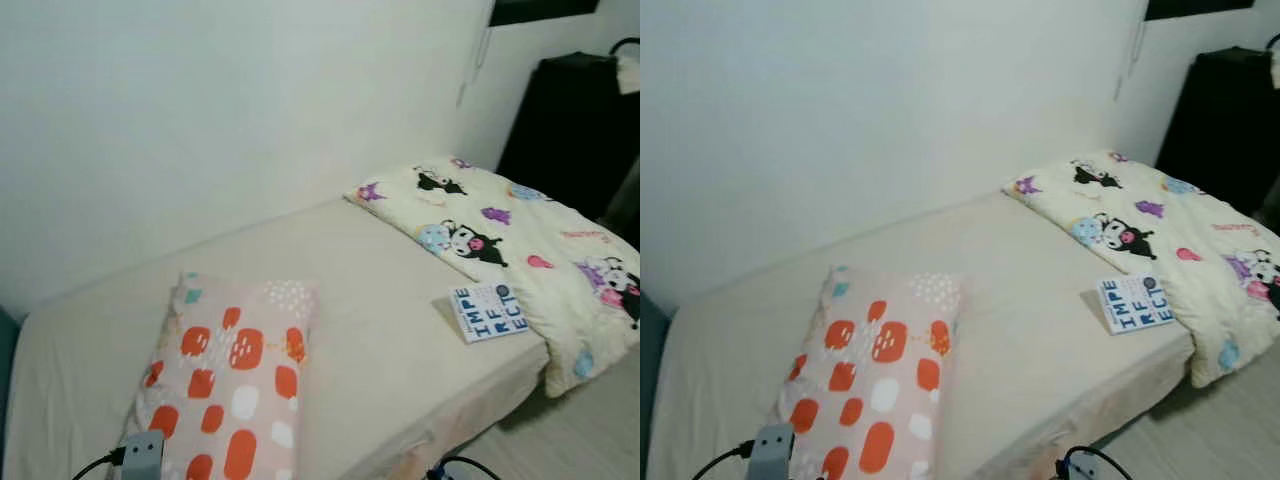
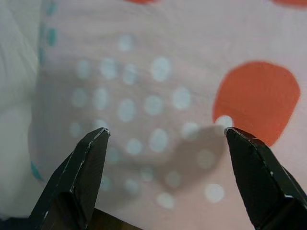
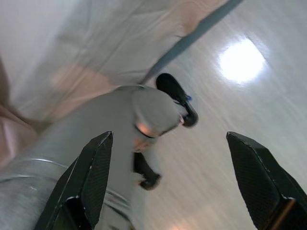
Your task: Clean up the room
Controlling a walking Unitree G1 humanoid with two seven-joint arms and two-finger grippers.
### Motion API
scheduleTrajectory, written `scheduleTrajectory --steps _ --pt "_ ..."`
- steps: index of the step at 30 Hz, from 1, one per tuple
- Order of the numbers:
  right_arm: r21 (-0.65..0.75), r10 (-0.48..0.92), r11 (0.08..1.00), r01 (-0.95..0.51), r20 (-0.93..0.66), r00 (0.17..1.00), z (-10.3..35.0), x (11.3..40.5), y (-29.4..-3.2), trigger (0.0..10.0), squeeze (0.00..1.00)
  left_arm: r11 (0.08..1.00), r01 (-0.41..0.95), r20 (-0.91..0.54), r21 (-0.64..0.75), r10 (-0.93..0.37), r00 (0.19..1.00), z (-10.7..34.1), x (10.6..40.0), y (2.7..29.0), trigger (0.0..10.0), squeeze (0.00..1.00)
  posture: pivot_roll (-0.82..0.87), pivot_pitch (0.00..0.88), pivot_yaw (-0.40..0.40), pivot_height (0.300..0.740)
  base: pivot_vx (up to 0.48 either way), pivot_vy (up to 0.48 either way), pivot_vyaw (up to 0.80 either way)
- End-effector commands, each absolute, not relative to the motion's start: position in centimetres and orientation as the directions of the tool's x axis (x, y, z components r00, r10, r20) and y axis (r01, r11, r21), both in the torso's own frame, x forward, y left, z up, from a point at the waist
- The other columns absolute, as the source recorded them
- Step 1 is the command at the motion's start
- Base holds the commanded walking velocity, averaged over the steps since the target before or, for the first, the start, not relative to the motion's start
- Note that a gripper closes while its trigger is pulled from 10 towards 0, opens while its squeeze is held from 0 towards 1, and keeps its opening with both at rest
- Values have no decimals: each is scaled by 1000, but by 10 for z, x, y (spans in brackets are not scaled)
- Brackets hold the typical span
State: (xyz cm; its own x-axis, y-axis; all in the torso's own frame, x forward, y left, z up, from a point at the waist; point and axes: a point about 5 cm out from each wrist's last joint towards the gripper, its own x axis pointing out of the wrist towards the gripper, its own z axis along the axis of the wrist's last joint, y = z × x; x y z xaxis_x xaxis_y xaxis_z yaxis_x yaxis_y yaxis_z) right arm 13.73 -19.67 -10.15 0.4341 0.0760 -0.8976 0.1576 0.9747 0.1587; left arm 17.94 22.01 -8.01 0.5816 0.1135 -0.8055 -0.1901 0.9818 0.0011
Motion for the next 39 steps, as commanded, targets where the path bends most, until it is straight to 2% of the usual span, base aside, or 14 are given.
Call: scheduleTrajectory --steps 1,12,16,24,28,31,39 --pt "160 83 976 148 -902 424 -103 135 -193 10000 0 980 -194 -838 54 150 524 -87 160 228 10000 0 -44 0 15 740 0 0 -675" --pt "204 134 972 116 -888 439 -102 135 -189 10000 0 983 -160 -838 84 156 522 -88 158 229 10000 0 -48 0 18 740 0 0 -123" --pt "219 168 973 65 -880 445 -102 134 -188 10000 0 986 -133 -835 103 158 527 -87 160 228 10000 0 -55 0 26 740 0 0 773" --pt "209 159 975 71 -887 433 -105 126 -188 10000 0 989 -103 -829 108 147 539 -87 163 224 10000 0 -61 0 33 740 0 0 777" --pt "182 127 979 91 -897 424 -106 123 -190 10000 0 993 -75 -829 93 119 547 -86 165 221 10000 0 -65 0 36 740 0 0 0" --pt "193 132 976 102 -893 431 -106 123 -190 10000 0 993 -38 -832 111 114 544 -86 166 220 10000 0 -65 0 37 740 0 -480 0" --pt "190 128 976 103 -895 428 -106 123 -192 10000 0 991 -56 -830 121 132 541 -86 166 221 10000 0 -64 0 34 740 0 -60 0"
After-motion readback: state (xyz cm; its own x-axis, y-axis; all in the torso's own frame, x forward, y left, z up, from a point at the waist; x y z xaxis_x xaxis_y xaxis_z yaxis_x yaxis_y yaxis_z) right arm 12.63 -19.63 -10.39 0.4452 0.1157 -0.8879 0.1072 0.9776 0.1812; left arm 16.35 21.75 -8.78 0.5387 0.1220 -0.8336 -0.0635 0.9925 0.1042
